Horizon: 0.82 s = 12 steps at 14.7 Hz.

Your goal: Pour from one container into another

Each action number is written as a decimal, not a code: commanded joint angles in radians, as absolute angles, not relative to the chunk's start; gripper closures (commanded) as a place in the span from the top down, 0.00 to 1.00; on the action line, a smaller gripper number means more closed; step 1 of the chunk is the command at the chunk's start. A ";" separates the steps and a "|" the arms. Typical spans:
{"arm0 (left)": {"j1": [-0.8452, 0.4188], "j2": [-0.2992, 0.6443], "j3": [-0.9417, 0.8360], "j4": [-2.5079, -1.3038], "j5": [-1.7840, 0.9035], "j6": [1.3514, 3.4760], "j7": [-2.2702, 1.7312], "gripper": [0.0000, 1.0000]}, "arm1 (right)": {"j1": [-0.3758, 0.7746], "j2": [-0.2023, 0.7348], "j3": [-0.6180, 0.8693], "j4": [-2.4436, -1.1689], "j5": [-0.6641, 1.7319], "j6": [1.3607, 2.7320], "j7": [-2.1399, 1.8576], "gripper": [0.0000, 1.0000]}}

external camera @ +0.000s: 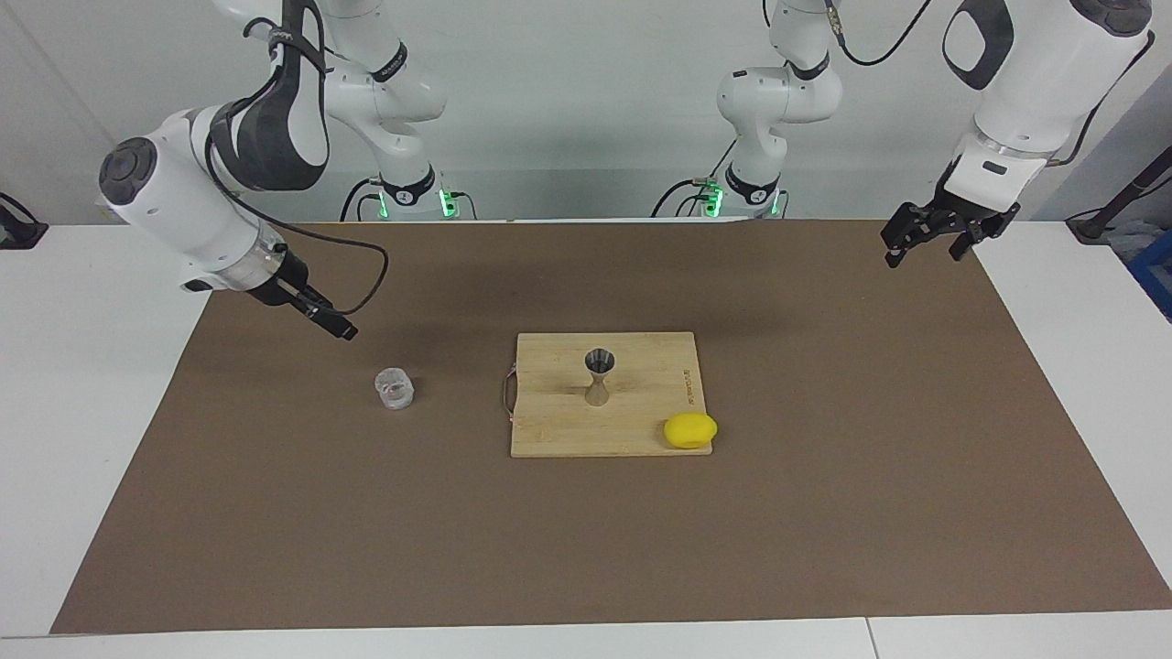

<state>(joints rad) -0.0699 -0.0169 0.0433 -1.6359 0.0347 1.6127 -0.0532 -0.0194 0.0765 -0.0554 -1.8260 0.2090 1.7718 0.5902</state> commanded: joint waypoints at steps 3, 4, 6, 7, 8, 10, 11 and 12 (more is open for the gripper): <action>-0.064 -0.031 0.038 -1.640 0.026 1.621 -0.066 1.00 | 0.017 0.046 -0.041 -1.763 0.036 1.770 0.352 1.00; -0.064 -0.031 0.038 -1.640 0.026 1.624 -0.067 1.00 | 0.020 0.032 -0.041 -1.763 0.011 1.767 0.291 1.00; -0.064 -0.031 0.038 -1.640 0.026 1.624 -0.067 1.00 | 0.017 0.000 -0.043 -1.763 0.006 1.747 0.188 1.00; -0.064 -0.031 0.038 -1.640 0.026 1.624 -0.067 1.00 | 0.020 -0.017 -0.046 -1.760 -0.001 1.735 0.160 1.00; -0.064 -0.031 0.038 -1.640 0.026 1.624 -0.067 1.00 | 0.023 -0.032 -0.052 -1.749 -0.009 1.726 0.150 1.00; -0.066 -0.031 0.038 -1.641 0.026 1.624 -0.067 1.00 | 0.034 -0.035 -0.054 -1.657 -0.040 1.619 0.147 1.00; -0.064 -0.031 0.038 -1.641 0.026 1.624 -0.069 1.00 | 0.034 -0.019 -0.055 -1.599 -0.051 1.552 0.137 1.00; -0.066 -0.031 0.038 -1.641 0.028 1.624 -0.069 1.00 | 0.037 0.000 -0.057 -1.551 -0.051 1.502 0.123 1.00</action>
